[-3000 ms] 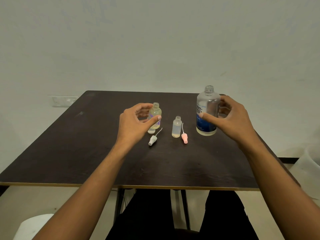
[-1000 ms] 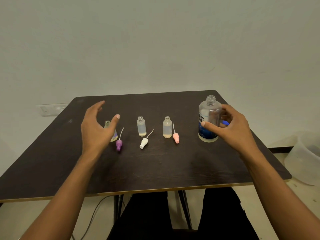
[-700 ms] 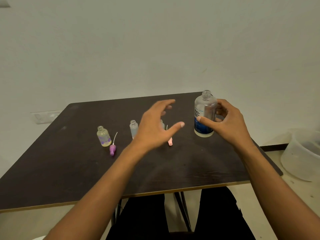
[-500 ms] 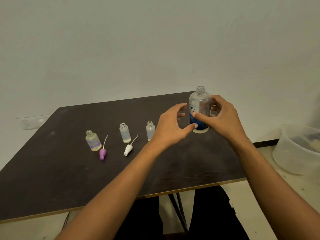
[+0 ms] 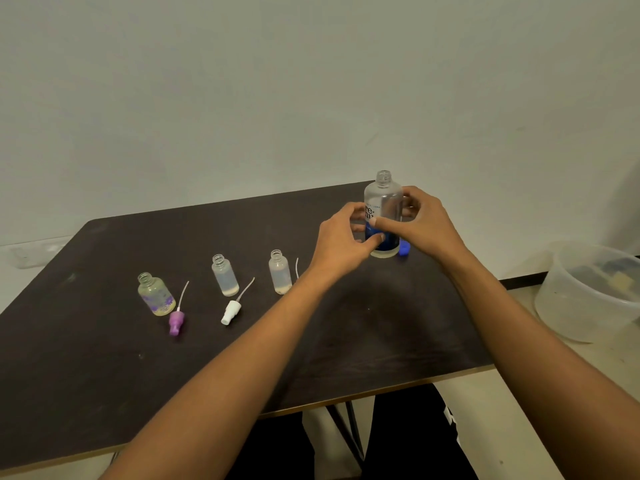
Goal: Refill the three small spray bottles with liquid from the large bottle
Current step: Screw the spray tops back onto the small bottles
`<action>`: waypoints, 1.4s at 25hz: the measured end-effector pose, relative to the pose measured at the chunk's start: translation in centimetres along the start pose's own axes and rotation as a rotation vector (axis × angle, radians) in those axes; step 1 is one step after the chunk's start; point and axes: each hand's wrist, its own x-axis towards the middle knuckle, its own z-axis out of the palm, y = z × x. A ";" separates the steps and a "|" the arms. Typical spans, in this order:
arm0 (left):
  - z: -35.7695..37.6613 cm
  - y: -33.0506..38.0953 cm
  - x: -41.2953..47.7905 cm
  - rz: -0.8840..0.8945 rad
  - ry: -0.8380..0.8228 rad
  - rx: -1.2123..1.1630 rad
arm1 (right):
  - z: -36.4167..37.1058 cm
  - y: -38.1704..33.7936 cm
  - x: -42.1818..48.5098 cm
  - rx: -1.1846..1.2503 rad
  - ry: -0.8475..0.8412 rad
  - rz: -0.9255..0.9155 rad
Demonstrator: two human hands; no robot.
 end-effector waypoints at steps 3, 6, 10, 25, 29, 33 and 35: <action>0.2 -0.4 2.1 -0.024 0.027 0.030 | 0.2 0.5 2.7 -0.013 -0.035 0.012; 0.9 -1.0 4.2 -0.072 0.044 0.054 | 0.7 1.5 5.2 -0.033 -0.054 0.036; 2.1 -2.3 6.5 -0.136 0.038 0.089 | 1.8 3.4 7.4 -0.046 -0.075 0.075; 4.8 -5.1 8.0 -0.194 0.007 0.082 | 3.2 6.9 8.7 -0.092 -0.080 0.111; 4.3 -4.6 7.5 -0.184 0.004 0.129 | 2.8 6.5 8.0 -0.048 -0.099 0.119; 2.9 -3.1 5.8 -0.149 0.060 0.096 | 0.9 4.7 6.0 0.024 -0.024 0.127; 1.6 -1.9 4.3 -0.114 0.084 0.003 | -0.1 3.4 4.2 0.068 0.039 0.112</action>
